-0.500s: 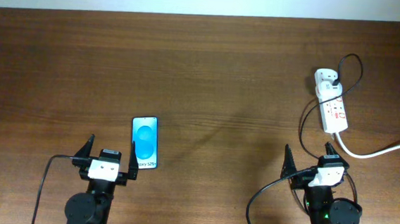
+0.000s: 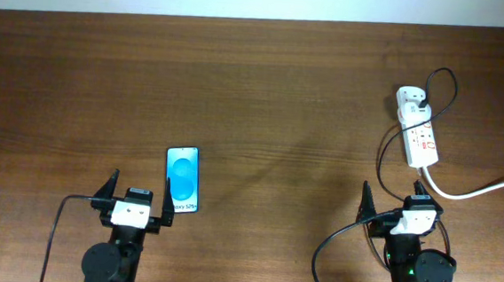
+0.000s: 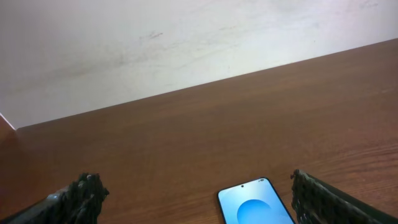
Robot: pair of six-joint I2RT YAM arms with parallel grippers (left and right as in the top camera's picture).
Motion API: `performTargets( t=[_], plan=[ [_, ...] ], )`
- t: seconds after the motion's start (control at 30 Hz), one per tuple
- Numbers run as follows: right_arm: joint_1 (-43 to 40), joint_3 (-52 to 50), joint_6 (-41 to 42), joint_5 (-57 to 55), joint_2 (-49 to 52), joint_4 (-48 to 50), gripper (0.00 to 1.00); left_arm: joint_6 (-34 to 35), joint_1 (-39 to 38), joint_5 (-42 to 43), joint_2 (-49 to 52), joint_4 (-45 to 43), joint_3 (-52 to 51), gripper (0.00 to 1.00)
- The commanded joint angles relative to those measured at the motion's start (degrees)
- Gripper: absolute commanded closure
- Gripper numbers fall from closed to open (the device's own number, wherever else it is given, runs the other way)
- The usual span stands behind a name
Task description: Plug charger to phone and switch on socket
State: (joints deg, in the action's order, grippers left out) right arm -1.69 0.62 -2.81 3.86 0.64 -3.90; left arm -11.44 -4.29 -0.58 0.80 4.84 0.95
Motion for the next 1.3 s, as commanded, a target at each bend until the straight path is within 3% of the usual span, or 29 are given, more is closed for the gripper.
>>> performTargets(
  t=[0.0,1.0,1.17,1.27],
  plan=[
    [0.52,-0.31,0.24,-1.14,-0.28,-0.42,0.02,-0.87,0.39,0.63,-0.46,-0.11,-0.46,0.01],
    [0.52,-0.31,0.24,-1.11,-0.28,-0.42,0.02,-0.83,0.39,0.68,-0.46,-0.09,-0.44,0.01],
    [0.52,-0.31,0.24,-1.11,-0.28,-0.42,0.02,11.58,0.39,1.44,-0.44,-0.09,-0.42,0.01],
    [0.52,-0.31,0.24,-1.11,-0.28,-0.39,0.02,12.13,0.37,8.22,-0.42,1.60,0.81,0.01]
  ],
)
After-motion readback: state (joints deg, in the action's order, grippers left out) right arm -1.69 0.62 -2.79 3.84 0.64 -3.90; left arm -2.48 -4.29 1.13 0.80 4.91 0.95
